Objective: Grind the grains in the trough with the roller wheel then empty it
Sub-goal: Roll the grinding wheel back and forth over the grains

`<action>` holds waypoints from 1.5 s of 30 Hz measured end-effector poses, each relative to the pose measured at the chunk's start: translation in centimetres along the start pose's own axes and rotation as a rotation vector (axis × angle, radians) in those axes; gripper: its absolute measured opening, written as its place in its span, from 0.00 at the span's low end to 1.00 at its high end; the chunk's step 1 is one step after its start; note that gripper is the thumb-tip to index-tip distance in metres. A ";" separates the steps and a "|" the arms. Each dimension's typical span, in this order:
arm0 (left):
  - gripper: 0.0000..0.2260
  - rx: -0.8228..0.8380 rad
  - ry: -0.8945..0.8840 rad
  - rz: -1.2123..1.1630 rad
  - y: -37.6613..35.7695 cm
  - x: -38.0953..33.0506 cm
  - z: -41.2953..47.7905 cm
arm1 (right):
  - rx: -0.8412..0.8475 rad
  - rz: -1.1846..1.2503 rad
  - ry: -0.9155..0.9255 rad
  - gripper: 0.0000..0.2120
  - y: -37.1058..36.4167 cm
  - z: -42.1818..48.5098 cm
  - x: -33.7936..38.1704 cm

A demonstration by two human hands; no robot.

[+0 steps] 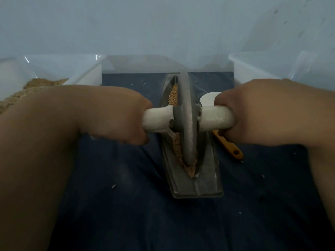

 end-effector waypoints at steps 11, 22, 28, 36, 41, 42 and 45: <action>0.08 -0.461 0.247 0.094 -1.1 -0.1 4.2 | -0.271 -0.066 -0.174 0.07 -4.0 5.2 -2.2; 0.22 -0.060 -0.018 0.024 0.1 0.1 -0.1 | 0.109 0.114 -0.082 0.08 -0.4 0.8 -0.4; 0.15 -0.104 0.012 0.073 -0.1 -0.5 0.6 | 0.118 0.117 -0.106 0.07 -0.7 1.1 -0.1; 0.06 -0.441 0.243 0.115 -0.9 -0.5 3.8 | -0.209 0.009 -0.171 0.09 -3.7 4.6 -2.2; 0.09 -0.393 0.206 0.130 -1.0 -0.4 3.2 | -0.179 0.031 -0.145 0.11 -3.5 4.0 -2.0; 0.10 -0.358 0.180 0.124 -0.9 -0.3 2.9 | -0.149 0.045 -0.132 0.09 -3.2 3.7 -1.8; 0.13 -0.227 0.081 0.106 -0.7 -0.3 2.0 | -0.001 0.100 -0.097 0.08 -1.8 2.4 -0.9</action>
Point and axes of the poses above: each hand's wrist, its own z-axis towards the middle knuckle, its own y-axis out of the back of the hand, x = y × z, the point moved 2 cm from there along z, towards the middle knuckle, and after that the axes turned 13 degrees about z, right-handed, at the moved point
